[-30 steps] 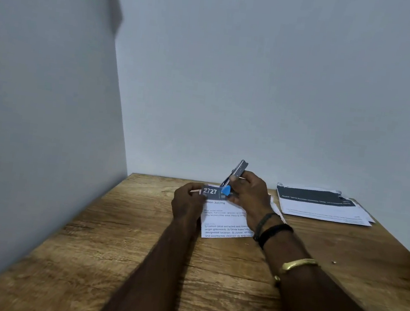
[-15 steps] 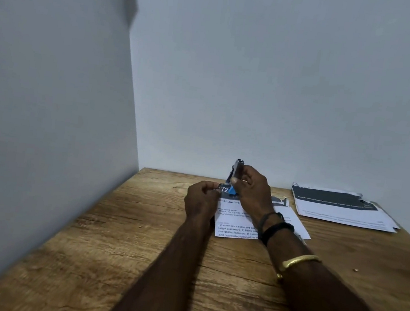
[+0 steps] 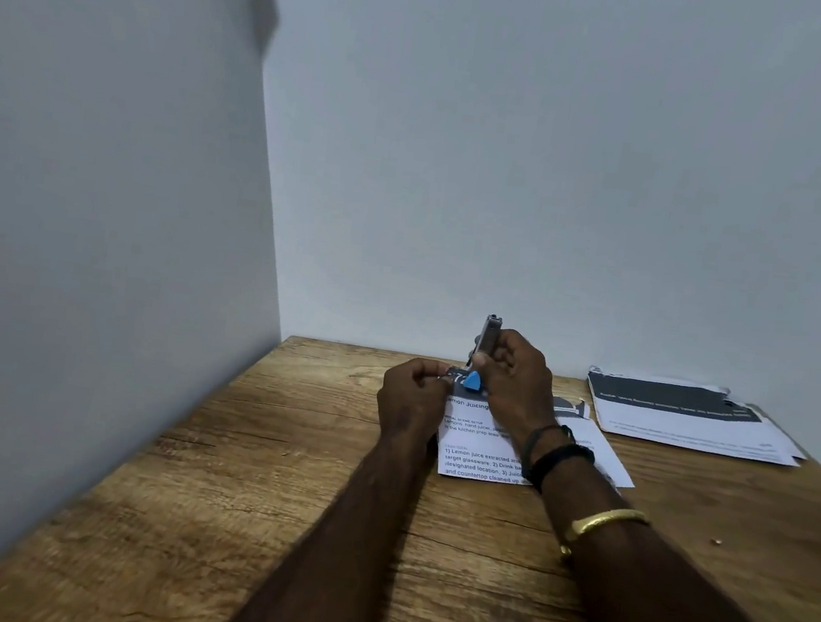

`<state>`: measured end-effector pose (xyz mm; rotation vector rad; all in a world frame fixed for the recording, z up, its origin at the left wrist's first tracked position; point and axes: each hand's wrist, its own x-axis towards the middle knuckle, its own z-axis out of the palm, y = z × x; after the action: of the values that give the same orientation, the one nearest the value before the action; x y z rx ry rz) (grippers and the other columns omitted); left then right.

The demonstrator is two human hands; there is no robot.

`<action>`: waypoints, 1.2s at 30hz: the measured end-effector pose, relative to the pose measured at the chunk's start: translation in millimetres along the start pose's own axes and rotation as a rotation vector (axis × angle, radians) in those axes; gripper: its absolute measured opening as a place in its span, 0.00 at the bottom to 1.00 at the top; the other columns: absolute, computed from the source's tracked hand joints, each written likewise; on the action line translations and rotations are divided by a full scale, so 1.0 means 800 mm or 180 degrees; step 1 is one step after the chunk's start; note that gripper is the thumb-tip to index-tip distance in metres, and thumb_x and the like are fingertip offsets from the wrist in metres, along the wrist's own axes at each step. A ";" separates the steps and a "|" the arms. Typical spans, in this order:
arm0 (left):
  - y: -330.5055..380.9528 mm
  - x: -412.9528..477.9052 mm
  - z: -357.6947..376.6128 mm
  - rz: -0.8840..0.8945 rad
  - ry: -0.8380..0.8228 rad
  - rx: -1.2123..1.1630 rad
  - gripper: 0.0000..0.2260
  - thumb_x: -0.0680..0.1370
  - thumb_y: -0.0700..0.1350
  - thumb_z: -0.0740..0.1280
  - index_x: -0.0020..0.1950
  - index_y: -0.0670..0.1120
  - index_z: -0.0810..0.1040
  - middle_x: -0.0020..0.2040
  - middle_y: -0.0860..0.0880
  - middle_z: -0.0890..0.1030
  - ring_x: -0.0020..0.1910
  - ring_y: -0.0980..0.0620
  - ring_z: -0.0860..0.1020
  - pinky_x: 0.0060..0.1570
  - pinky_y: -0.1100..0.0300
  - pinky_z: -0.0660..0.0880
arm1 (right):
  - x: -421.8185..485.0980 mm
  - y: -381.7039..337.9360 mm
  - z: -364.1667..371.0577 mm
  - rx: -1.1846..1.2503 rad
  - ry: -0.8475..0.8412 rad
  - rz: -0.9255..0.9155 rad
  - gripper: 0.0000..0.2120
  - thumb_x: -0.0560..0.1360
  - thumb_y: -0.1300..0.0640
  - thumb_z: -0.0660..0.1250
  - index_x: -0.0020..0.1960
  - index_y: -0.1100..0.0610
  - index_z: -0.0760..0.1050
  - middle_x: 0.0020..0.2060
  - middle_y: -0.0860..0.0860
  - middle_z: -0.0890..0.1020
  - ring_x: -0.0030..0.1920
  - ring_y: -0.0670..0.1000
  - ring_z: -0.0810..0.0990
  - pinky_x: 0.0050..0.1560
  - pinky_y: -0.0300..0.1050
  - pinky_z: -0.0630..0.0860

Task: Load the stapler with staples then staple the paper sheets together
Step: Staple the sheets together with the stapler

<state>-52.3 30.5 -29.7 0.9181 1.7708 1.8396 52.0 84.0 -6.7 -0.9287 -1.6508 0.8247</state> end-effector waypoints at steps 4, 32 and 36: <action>0.001 -0.001 -0.001 0.0015 -0.0025 0.0001 0.08 0.73 0.38 0.71 0.41 0.51 0.83 0.40 0.51 0.86 0.39 0.51 0.86 0.40 0.54 0.84 | 0.001 -0.001 0.000 -0.0078 0.0060 -0.0034 0.06 0.77 0.62 0.70 0.54 0.59 0.80 0.49 0.54 0.85 0.51 0.56 0.84 0.56 0.58 0.82; 0.005 -0.007 0.005 0.0848 -0.0216 0.0840 0.35 0.72 0.35 0.72 0.78 0.42 0.65 0.75 0.44 0.71 0.73 0.47 0.70 0.67 0.64 0.64 | -0.054 -0.021 -0.059 -0.1700 0.0038 0.0198 0.13 0.67 0.42 0.73 0.42 0.52 0.84 0.39 0.46 0.85 0.42 0.50 0.82 0.40 0.43 0.77; 0.009 -0.010 0.001 0.1064 0.0294 0.0689 0.35 0.74 0.35 0.70 0.79 0.42 0.62 0.76 0.43 0.69 0.74 0.46 0.68 0.71 0.60 0.63 | -0.054 -0.024 -0.058 -0.2156 -0.0499 0.0448 0.16 0.63 0.42 0.73 0.39 0.54 0.81 0.39 0.51 0.85 0.43 0.54 0.83 0.37 0.42 0.76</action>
<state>-45.6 24.6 -23.6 1.2986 2.0015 1.9400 101.2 40.6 2.2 -1.4854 -2.0686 0.4269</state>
